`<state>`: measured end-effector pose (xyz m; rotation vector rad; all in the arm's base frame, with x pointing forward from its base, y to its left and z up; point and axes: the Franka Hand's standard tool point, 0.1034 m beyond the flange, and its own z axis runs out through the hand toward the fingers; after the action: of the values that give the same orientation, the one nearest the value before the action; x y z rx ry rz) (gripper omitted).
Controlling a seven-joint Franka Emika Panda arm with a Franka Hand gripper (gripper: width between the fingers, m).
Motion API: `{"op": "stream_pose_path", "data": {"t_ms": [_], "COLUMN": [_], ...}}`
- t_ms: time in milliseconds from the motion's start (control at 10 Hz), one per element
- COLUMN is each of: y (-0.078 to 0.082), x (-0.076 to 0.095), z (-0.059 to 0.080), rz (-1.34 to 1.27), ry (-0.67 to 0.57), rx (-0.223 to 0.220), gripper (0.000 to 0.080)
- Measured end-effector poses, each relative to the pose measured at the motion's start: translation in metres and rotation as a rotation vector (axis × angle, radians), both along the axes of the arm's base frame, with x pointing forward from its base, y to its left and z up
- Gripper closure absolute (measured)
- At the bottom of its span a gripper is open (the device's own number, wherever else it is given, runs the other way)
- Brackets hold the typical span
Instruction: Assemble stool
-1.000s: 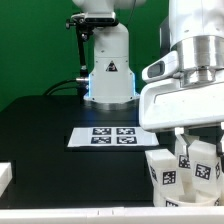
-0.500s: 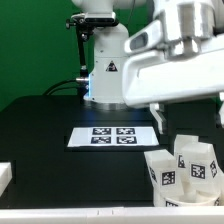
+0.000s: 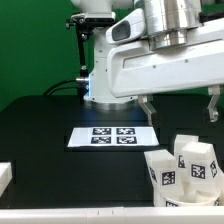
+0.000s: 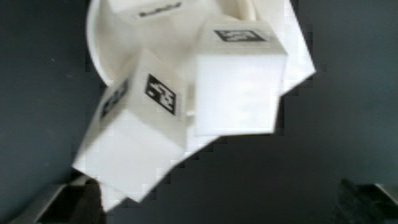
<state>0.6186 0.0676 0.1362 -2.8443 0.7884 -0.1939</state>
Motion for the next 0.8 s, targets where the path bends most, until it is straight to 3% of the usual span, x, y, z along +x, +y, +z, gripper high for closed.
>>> {"op": "stream_pose_path", "data": {"t_ms": [100,200,300,700,800], "y": [0.0,0.003,0.013,0.01,0.02], "x": [0.002,0.013,0.014,0.016,0.017], "z": [0.005,0.011,0.012,0.009,0.002], "rz": [0.088,0.19,0.227,0.448,0.611], "ry": [0.071,0.075,0.083,0.025,0.011], "rx": [0.011,-0.037,-0.058,-0.109,-0.172], "gripper": [0.0151,0.0151,0.0151,0.0151,0.0151]}}
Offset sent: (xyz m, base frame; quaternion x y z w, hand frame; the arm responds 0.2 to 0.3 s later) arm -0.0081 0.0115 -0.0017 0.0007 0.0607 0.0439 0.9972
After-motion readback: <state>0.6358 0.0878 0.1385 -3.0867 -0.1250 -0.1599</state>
